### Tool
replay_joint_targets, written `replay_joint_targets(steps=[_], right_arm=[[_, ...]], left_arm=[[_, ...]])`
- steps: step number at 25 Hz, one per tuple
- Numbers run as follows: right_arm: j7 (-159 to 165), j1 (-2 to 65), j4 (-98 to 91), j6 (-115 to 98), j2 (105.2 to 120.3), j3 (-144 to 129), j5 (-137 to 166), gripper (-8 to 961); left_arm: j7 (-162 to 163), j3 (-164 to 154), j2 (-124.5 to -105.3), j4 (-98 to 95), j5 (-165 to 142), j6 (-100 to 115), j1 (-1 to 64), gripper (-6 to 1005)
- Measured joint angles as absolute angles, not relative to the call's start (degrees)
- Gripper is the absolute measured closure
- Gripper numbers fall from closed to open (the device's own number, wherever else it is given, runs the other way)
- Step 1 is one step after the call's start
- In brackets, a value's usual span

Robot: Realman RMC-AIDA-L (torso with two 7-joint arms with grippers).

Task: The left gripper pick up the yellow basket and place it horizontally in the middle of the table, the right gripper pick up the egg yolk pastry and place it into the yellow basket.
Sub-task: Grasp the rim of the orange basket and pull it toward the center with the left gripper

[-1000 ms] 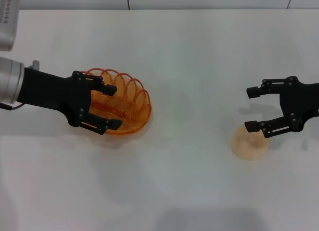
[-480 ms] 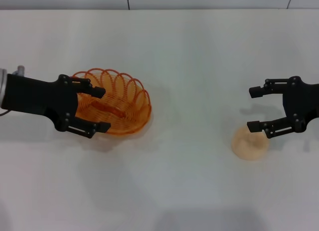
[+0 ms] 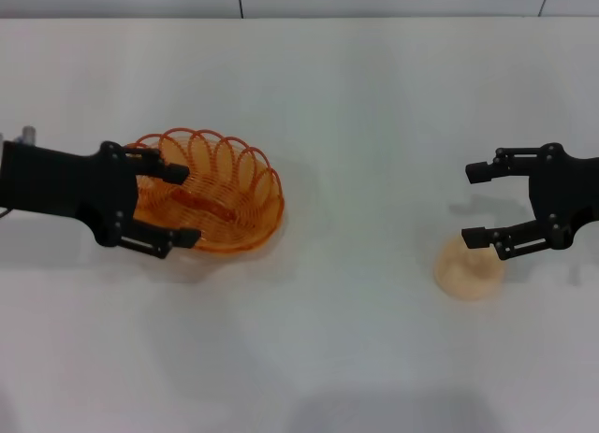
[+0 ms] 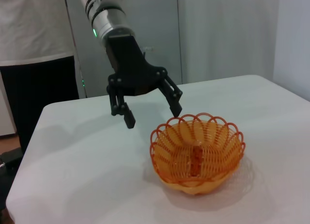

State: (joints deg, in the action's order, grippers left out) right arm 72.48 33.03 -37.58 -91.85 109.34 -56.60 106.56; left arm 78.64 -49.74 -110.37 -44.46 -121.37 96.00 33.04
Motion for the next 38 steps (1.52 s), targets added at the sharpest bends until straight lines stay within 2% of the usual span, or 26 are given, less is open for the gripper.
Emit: replay_joint_targets(steps=[3, 9, 12, 19, 22, 38], right_arm=[[72.62, 32.52, -38.70, -91.89, 109.49, -56.60, 106.54, 85], [72.55, 31.13, -40.96, -92.03, 110.04, -56.60, 106.53, 85], [72.20, 30.67, -41.60, -91.91, 110.35, -56.60, 106.67, 84], [70.24, 30.33, -41.67, -91.91, 111.00, -56.66, 106.87, 84], [70.03, 30.19, -41.66, -91.92, 111.27, -56.85, 106.89, 84], [68.73, 29.96, -41.75, -91.56, 112.45, -56.85, 106.97, 84]], left_arm=[[84.69, -49.77, -110.96, -49.05, -121.65, 96.02, 31.86, 116], [105.45, -50.13, -113.97, -67.36, -125.23, 97.40, 27.86, 116], [115.38, -49.79, -114.87, -74.21, -127.89, 97.95, 26.93, 116], [132.87, -49.78, -114.22, -77.38, -136.81, 96.57, 29.09, 116], [135.20, -49.90, -114.64, -76.25, -143.01, 94.17, 30.54, 115], [133.29, -50.25, -115.35, -57.23, -150.04, 79.84, 38.00, 115]])
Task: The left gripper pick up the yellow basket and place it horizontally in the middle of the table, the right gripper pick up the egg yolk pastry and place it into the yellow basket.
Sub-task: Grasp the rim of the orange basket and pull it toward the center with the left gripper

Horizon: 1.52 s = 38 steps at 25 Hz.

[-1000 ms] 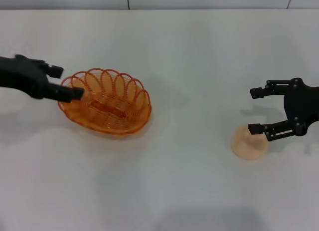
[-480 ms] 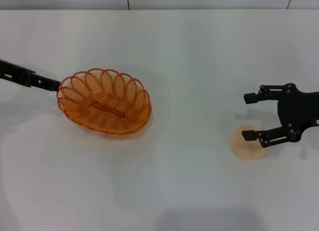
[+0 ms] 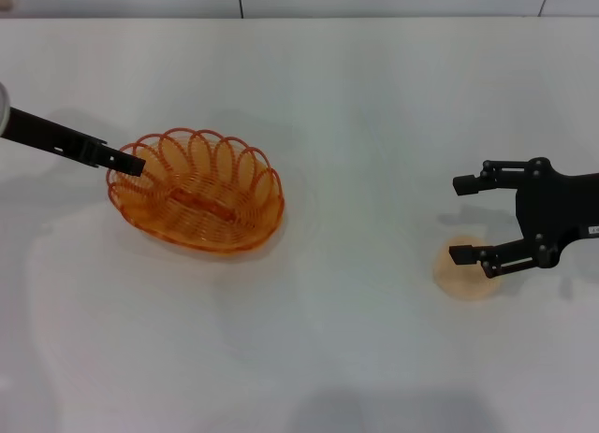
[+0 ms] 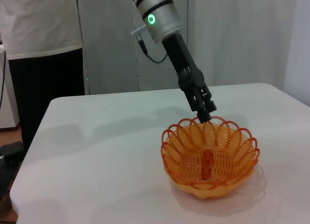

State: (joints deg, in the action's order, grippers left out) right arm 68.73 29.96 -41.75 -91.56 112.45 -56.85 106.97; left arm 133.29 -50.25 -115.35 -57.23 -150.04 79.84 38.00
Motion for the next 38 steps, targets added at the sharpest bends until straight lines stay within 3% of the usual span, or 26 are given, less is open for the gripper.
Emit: replay_joint_targets(steps=[7, 18, 29, 34, 38], right_arm=[[68.73, 30.03, -41.75, -91.36, 112.55, -56.69, 106.89, 84], [68.74, 30.00, -41.68, -91.22, 112.51, -56.59, 106.57, 84], [69.14, 29.88, -41.69, -91.40, 112.49, -56.60, 106.43, 85], [69.16, 29.88, -41.75, -91.44, 112.53, -56.60, 106.40, 84], [69.17, 29.69, -42.16, -91.48, 112.56, -56.55, 106.33, 85]], left_arm=[[130.95, -50.30, -115.45, -51.09, -150.46, 75.05, 39.27, 124], [129.97, -50.06, -116.08, -49.50, -150.32, 73.30, 40.16, 262], [129.61, -50.01, -116.07, -49.48, -150.06, 73.15, 39.81, 749], [129.43, -49.92, -116.16, -49.56, -149.01, 73.04, 39.60, 925], [129.21, -49.82, -115.72, -49.95, -145.05, 75.04, 39.47, 931]])
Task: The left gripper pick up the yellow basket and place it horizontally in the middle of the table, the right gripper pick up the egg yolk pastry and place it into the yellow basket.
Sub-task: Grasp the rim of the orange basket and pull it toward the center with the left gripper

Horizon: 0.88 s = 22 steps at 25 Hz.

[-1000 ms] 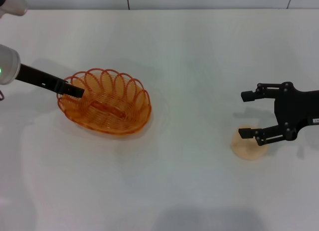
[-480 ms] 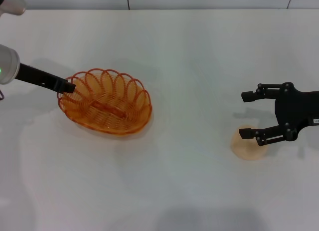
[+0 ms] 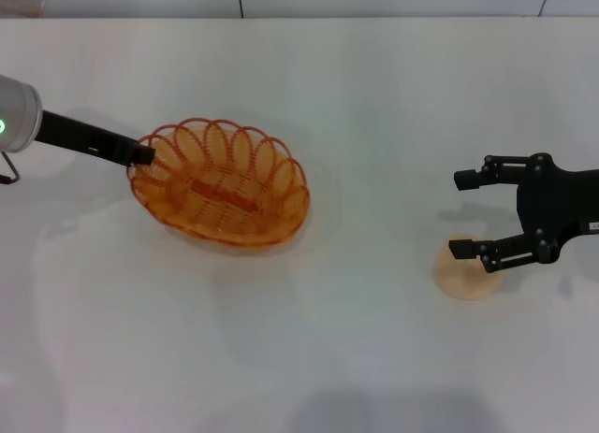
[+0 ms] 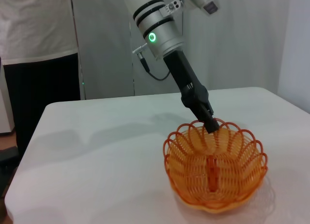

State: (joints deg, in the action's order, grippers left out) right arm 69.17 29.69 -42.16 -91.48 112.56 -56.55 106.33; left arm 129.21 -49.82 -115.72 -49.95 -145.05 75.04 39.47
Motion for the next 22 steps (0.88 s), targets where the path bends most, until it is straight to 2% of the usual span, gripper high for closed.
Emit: replay_joint_targets(steps=[11, 18, 22], right_arm=[[67.27, 29.28, -42.36, -91.18, 112.57, -55.03, 106.22, 85], [65.73, 29.13, -43.60, -91.15, 112.59, -55.01, 106.22, 84], [65.40, 29.06, -44.28, -91.15, 112.74, -55.01, 106.47, 84]], left_arm=[[145.39, -49.75, -116.24, -52.99, -138.22, 81.47, 39.14, 932], [155.72, -50.19, -118.45, -52.14, -138.14, 80.60, 40.36, 932], [159.06, -50.31, -118.95, -48.01, -137.32, 79.79, 42.47, 931]])
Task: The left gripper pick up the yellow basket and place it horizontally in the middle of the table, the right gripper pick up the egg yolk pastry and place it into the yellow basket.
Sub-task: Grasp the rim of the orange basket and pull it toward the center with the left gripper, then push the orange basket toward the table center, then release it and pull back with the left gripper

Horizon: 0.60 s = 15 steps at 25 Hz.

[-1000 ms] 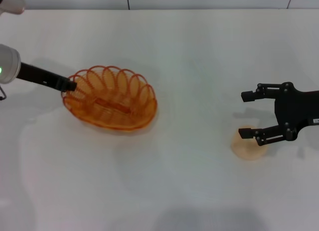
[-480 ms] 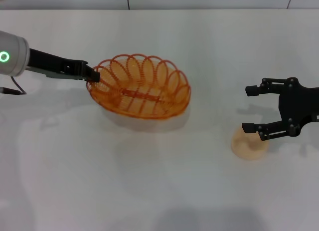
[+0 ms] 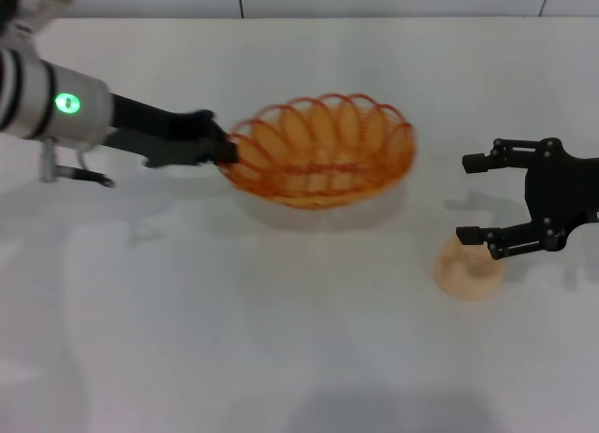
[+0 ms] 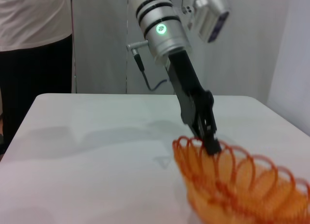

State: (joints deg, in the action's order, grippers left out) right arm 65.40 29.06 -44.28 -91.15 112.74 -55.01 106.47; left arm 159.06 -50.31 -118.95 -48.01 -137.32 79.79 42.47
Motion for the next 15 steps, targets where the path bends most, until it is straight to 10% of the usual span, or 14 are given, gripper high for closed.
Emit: replay_joint_targets(steps=[15], right_arm=[[64.01, 27.62, -45.10, -91.54, 112.92, -55.02, 106.59, 85]], left_arm=[[163.70, -52.55, -119.09, -41.35, -139.69, 73.92, 46.45, 919]])
